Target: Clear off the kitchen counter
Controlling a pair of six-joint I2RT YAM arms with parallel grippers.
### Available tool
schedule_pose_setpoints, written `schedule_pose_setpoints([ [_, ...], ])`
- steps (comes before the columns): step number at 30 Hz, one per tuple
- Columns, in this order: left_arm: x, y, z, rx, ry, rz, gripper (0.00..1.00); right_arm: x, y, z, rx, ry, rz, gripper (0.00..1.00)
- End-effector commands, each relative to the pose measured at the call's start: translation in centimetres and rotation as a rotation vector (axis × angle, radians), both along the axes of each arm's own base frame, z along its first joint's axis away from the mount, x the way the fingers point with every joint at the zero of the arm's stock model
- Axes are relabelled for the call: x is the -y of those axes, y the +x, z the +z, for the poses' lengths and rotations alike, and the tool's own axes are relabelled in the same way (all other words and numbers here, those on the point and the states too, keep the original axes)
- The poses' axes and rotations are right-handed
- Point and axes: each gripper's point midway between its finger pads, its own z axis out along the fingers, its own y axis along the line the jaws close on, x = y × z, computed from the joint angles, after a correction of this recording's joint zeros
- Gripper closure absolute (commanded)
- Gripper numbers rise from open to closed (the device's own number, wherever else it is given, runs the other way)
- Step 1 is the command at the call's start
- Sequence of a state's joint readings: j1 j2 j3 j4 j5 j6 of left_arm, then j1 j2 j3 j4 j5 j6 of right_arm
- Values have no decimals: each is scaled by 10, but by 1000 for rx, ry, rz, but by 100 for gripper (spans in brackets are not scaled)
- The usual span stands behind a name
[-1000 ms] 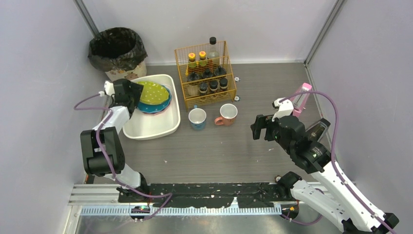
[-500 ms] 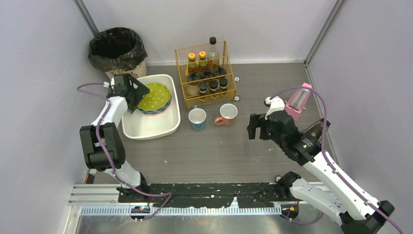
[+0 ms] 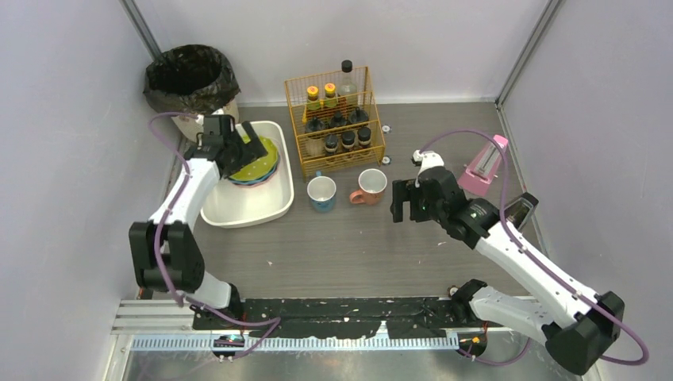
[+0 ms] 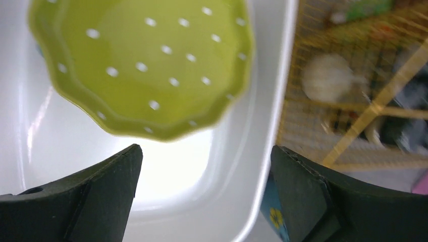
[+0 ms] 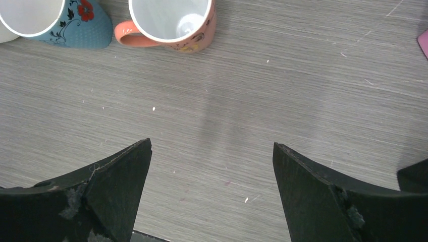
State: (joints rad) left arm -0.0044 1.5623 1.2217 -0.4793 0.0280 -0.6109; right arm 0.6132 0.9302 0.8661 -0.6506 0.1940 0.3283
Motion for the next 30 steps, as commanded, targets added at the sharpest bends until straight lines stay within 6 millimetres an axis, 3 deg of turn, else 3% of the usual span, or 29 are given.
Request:
schedule_pose_setpoints([
  [1, 38, -34, 48, 107, 28, -163, 1, -18, 27, 27, 51, 53, -24, 5],
  [6, 66, -89, 46, 53, -84, -290, 1, -29, 59, 22, 25, -7, -50, 3],
  [10, 61, -134, 39, 40, -41, -369, 0, -33, 88, 13, -6, -41, -70, 1],
  [11, 58, -146, 34, 31, -23, -380, 0, -33, 95, 2, -33, -55, -76, 2],
  [14, 51, -174, 36, 65, 19, -407, 0, -37, 114, -5, -55, -65, -81, 9],
  [15, 50, -182, 37, 89, 24, -414, 0, -35, 120, -17, -83, -82, -89, 10],
  [21, 54, -212, 49, 250, 5, -442, 0, -43, 144, -45, -129, -109, -76, 23],
  [24, 63, -219, 51, 302, -40, -467, 0, -48, 151, -55, -138, -99, -65, 34],
  [27, 75, -224, 52, 320, -114, -492, 1, -51, 152, -61, -148, -86, -61, 54],
  [30, 85, -227, 51, 325, -177, -519, 1, -50, 149, -55, -129, -63, -66, 72],
])
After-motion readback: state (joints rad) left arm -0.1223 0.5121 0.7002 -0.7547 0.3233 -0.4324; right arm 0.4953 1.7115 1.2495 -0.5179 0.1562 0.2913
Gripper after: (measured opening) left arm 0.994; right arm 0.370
